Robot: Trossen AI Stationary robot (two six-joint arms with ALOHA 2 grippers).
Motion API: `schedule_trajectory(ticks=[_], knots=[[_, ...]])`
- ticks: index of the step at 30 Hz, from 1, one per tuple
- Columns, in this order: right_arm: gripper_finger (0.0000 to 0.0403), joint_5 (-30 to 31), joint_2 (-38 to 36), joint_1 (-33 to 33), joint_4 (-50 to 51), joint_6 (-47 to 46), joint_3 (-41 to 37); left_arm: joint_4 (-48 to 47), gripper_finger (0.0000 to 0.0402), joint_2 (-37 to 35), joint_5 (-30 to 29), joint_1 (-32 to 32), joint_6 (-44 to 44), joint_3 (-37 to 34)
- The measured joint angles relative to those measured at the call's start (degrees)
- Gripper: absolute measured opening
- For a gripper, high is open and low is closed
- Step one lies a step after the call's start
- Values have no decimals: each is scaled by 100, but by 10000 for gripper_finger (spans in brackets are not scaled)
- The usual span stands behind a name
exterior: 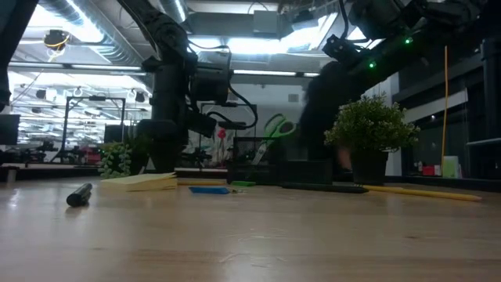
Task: Pick and place office supplies into organizer
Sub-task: Put the left yellow pencil into the black desk organizer
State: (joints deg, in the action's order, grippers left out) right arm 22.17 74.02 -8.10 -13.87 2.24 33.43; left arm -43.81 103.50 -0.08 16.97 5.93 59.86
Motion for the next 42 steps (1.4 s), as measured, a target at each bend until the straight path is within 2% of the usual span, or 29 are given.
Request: schedule_trajectory(ticks=[5, 22, 32, 42], knots=[[9, 1, 0, 1, 0, 0, 0, -2, 74, 2, -4, 1, -73, 0], [9, 1, 0, 0, 0, 2, 0, -15, 24, 4, -17, 2, -84, -2], [9, 2, 0, 2, -2, 2, 0, 12, 23, -61, -17, 0, -69, -8], [9, 2, 0, 1, -4, 4, 0, -131, 23, -486, -41, 0, -71, -24]])
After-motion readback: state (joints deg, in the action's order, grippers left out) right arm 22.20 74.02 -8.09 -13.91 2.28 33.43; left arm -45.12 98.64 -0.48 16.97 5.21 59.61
